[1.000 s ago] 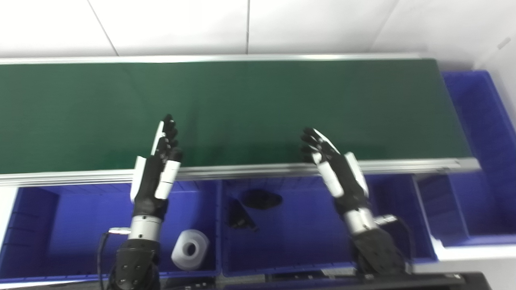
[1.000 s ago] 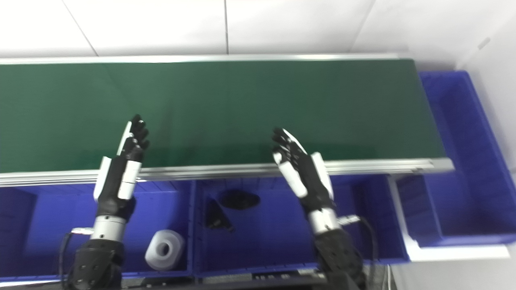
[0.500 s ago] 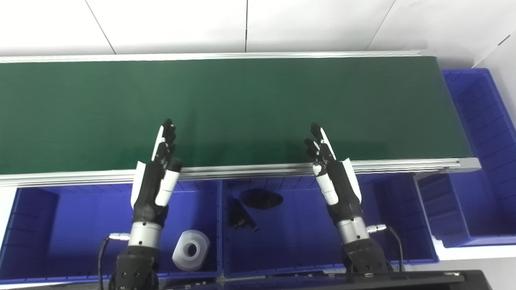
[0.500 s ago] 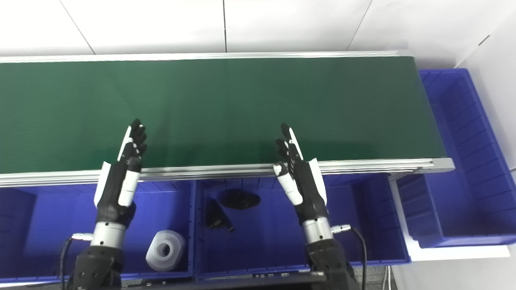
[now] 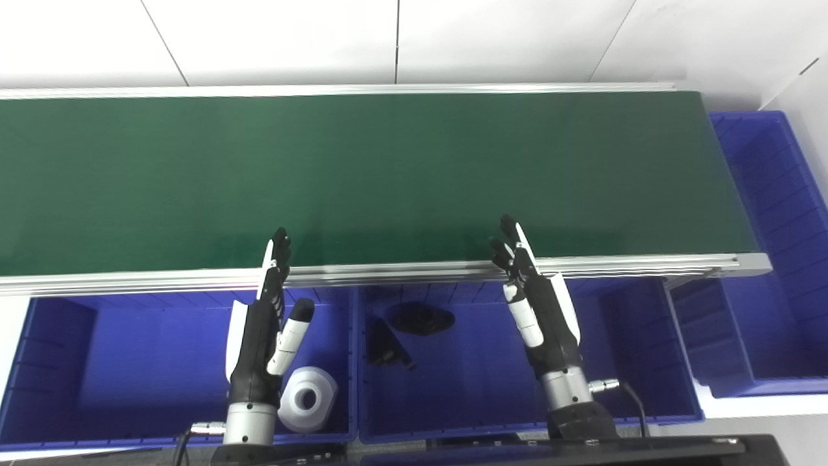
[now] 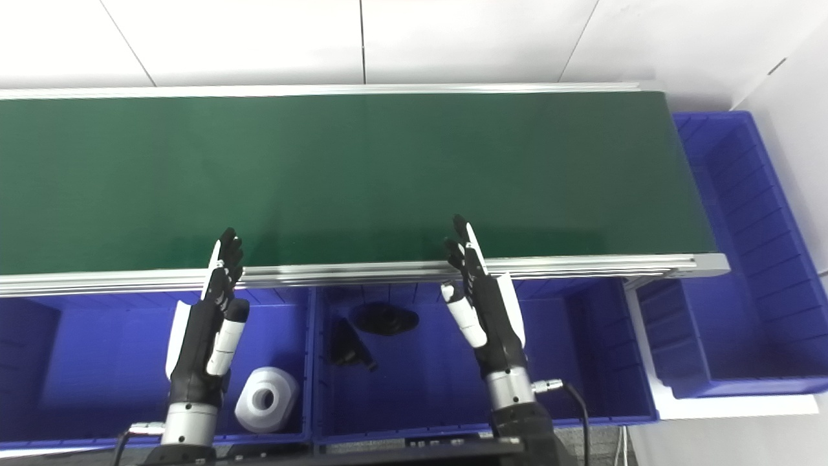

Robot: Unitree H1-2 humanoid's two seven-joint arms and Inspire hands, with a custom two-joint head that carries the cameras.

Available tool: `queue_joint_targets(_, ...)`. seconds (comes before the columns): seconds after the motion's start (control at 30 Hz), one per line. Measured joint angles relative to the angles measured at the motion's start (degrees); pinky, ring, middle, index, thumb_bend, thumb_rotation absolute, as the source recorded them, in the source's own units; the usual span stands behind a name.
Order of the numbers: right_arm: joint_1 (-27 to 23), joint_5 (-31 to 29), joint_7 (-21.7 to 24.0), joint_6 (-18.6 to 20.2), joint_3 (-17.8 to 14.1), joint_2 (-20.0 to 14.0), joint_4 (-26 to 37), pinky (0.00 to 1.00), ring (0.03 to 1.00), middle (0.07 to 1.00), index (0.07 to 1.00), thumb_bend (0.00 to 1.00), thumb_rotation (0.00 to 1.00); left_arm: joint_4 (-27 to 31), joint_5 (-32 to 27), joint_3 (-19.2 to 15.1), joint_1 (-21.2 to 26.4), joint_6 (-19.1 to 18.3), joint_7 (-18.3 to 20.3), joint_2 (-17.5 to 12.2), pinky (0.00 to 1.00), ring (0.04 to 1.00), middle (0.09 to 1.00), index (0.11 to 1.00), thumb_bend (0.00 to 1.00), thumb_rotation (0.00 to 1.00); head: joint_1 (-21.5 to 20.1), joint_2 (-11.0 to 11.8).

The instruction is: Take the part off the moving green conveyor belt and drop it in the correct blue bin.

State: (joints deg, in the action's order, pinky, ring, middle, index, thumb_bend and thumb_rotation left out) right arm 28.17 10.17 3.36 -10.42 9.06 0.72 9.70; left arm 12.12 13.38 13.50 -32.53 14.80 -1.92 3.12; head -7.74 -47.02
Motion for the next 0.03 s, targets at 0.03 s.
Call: queue_joint_targets(0.03, 0.1, -0.1, 0.0, -0.5, 0.1, -0.3, -0.1, 0.93, 0.949, 0.999, 0.998, 0.83, 1.0, 0.0, 0.0, 0.1, -0.5, 0.3, 0.0, 0.0, 1.0, 1.0, 1.0, 1.0, 0.67, 0.96, 0.0, 0.0)
